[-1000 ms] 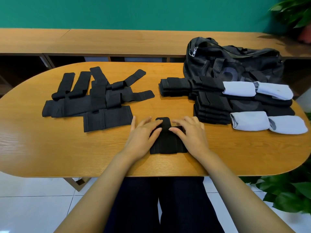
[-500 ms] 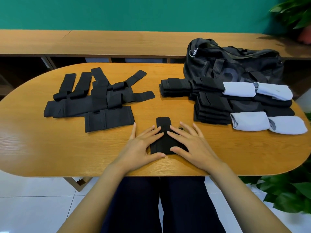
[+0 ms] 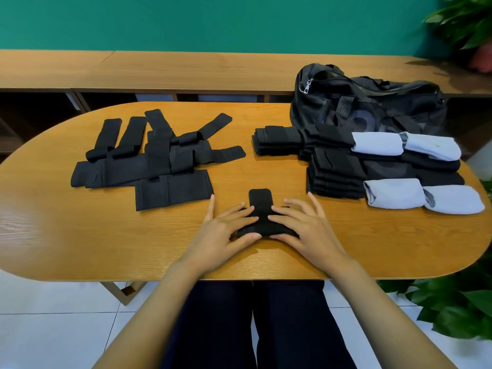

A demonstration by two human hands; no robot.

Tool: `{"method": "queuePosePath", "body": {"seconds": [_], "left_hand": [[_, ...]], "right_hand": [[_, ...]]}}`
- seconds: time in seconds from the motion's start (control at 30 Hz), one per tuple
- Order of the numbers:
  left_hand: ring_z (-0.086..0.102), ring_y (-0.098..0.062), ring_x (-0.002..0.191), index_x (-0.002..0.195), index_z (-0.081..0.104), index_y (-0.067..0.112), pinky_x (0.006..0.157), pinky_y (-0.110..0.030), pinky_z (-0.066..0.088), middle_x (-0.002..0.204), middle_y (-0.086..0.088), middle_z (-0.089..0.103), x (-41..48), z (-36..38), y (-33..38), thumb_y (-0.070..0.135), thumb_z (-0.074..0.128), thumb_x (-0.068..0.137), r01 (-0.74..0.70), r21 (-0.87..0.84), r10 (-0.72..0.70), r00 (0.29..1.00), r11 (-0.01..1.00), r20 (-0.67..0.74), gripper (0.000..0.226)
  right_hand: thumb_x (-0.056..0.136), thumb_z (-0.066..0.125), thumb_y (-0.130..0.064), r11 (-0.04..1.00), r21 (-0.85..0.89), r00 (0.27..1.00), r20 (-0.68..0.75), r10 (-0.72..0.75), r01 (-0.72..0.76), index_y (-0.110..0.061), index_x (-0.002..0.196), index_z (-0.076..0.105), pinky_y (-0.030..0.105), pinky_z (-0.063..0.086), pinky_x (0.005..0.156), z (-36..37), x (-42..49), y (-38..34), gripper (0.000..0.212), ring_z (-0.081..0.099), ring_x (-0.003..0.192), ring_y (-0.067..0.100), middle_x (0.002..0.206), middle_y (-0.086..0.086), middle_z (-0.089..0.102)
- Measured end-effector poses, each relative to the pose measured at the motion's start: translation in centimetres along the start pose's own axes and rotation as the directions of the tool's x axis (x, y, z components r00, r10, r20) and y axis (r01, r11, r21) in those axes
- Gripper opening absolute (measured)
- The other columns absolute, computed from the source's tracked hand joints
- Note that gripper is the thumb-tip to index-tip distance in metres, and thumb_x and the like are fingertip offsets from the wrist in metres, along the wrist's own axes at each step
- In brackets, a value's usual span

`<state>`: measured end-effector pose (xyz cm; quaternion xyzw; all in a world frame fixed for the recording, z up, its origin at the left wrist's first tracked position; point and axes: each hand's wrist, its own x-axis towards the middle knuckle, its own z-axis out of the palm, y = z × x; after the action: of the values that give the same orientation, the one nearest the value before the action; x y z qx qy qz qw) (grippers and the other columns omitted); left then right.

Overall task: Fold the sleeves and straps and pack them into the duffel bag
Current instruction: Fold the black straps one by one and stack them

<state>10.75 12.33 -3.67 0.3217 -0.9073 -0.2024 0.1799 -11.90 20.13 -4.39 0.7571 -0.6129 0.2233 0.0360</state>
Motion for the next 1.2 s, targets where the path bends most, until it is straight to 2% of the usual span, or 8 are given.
{"method": "queuePosePath", "body": {"seconds": [0.33, 0.47, 0.57, 0.73, 0.83, 0.93, 1.03, 1.2], "left_hand": [[0.06, 0.006, 0.104, 0.113, 0.067, 0.032, 0.12, -0.048, 0.02, 0.109, 0.015, 0.071, -0.2, 0.1, 0.4, 0.061, 0.051, 0.088, 0.034, -0.172, -0.077, 0.964, 0.984, -0.253, 0.041], [0.06, 0.0, 0.081, 0.092, 0.067, 0.031, 0.118, -0.046, 0.022, 0.074, 0.013, 0.066, 0.7, 0.4, 0.9, 0.052, 0.055, 0.086, 0.156, -0.23, -0.234, 0.902, 0.96, -0.362, 0.024], [0.059, -0.001, 0.083, 0.101, 0.064, 0.034, 0.118, -0.048, 0.02, 0.069, 0.011, 0.063, 1.3, 0.5, 1.2, 0.048, 0.058, 0.087, 0.247, -0.247, -0.33, 0.858, 0.937, -0.393, 0.02], [0.051, -0.009, 0.106, 0.145, 0.043, 0.022, 0.111, -0.032, 0.018, 0.102, 0.014, 0.065, 1.5, 0.5, 1.1, 0.044, 0.068, 0.085, 0.371, -0.154, -0.401, 0.811, 0.916, -0.426, 0.068], [0.041, -0.012, 0.127, 0.144, 0.045, 0.024, 0.112, -0.034, 0.017, 0.131, 0.011, 0.056, 1.1, 0.0, 0.5, 0.05, 0.07, 0.082, 0.254, -0.065, -0.258, 0.877, 0.965, -0.405, 0.072], [0.016, -0.007, 0.147, 0.145, 0.043, 0.029, 0.121, -0.042, -0.003, 0.15, 0.016, 0.038, 0.7, -0.6, -0.4, 0.054, 0.067, 0.081, 0.129, -0.069, -0.14, 0.974, 0.989, -0.179, 0.073], [0.006, -0.004, 0.149, 0.145, 0.043, 0.03, 0.119, -0.048, -0.017, 0.154, 0.013, 0.036, 0.8, -0.8, -1.1, 0.053, 0.063, 0.084, 0.113, -0.007, -0.113, 0.992, 0.994, -0.058, 0.067], [0.015, -0.009, 0.148, 0.14, 0.051, 0.028, 0.116, -0.045, -0.024, 0.15, 0.01, 0.044, 2.2, -0.8, -0.5, 0.062, 0.036, 0.09, 0.163, 0.173, -0.146, 0.983, 0.971, -0.109, 0.062]], "right_hand": [[0.089, 0.043, -0.059, 0.954, 0.234, 0.976, -0.065, 0.206, -0.185, -0.025, 0.107, 0.073, 0.05, 0.021, 0.117, -0.6, 1.2, -0.1, 0.049, 0.051, 0.112, 0.008, 0.103, -0.007, 0.067], [0.078, 0.043, -0.071, 0.893, 0.287, 0.919, -0.087, 0.385, -0.347, -0.02, 0.104, 0.072, 0.033, 0.033, 0.097, -1.1, 2.6, -1.2, 0.064, 0.045, 0.111, 0.023, 0.095, -0.007, 0.058], [0.077, 0.045, -0.07, 0.856, 0.293, 0.884, -0.065, 0.462, -0.426, -0.025, 0.115, 0.064, 0.026, 0.029, 0.087, -0.8, 3.5, -1.8, 0.062, 0.047, 0.113, 0.024, 0.102, -0.005, 0.062], [0.088, 0.059, -0.052, 0.881, 0.193, 0.889, -0.075, 0.452, -0.432, -0.023, 0.144, 0.041, 0.034, 0.033, 0.103, -0.1, 4.0, -2.1, 0.066, 0.044, 0.123, 0.016, 0.129, -0.003, 0.056], [0.094, 0.044, -0.054, 0.919, 0.109, 0.917, -0.088, 0.388, -0.379, -0.021, 0.143, 0.044, 0.035, 0.031, 0.105, -0.3, 3.2, -2.3, 0.06, 0.039, 0.129, 0.016, 0.137, -0.003, 0.053], [0.096, 0.029, -0.059, 0.929, 0.082, 0.931, -0.027, 0.365, -0.361, -0.024, 0.141, 0.047, 0.034, 0.029, 0.105, -0.4, 2.1, -2.3, 0.061, 0.039, 0.128, 0.013, 0.133, -0.006, 0.057], [0.094, 0.024, -0.06, 0.936, 0.071, 0.938, -0.017, 0.348, -0.346, -0.025, 0.138, 0.05, 0.031, 0.027, 0.102, -0.6, 1.4, -2.7, 0.062, 0.038, 0.127, 0.01, 0.132, -0.008, 0.057], [0.096, 0.03, -0.056, 0.969, -0.011, 0.969, 0.0, 0.246, -0.246, -0.028, 0.125, 0.06, 0.034, 0.032, 0.101, -0.4, 1.2, -4.7, 0.05, 0.039, 0.127, 0.011, 0.136, -0.008, 0.055]]}}
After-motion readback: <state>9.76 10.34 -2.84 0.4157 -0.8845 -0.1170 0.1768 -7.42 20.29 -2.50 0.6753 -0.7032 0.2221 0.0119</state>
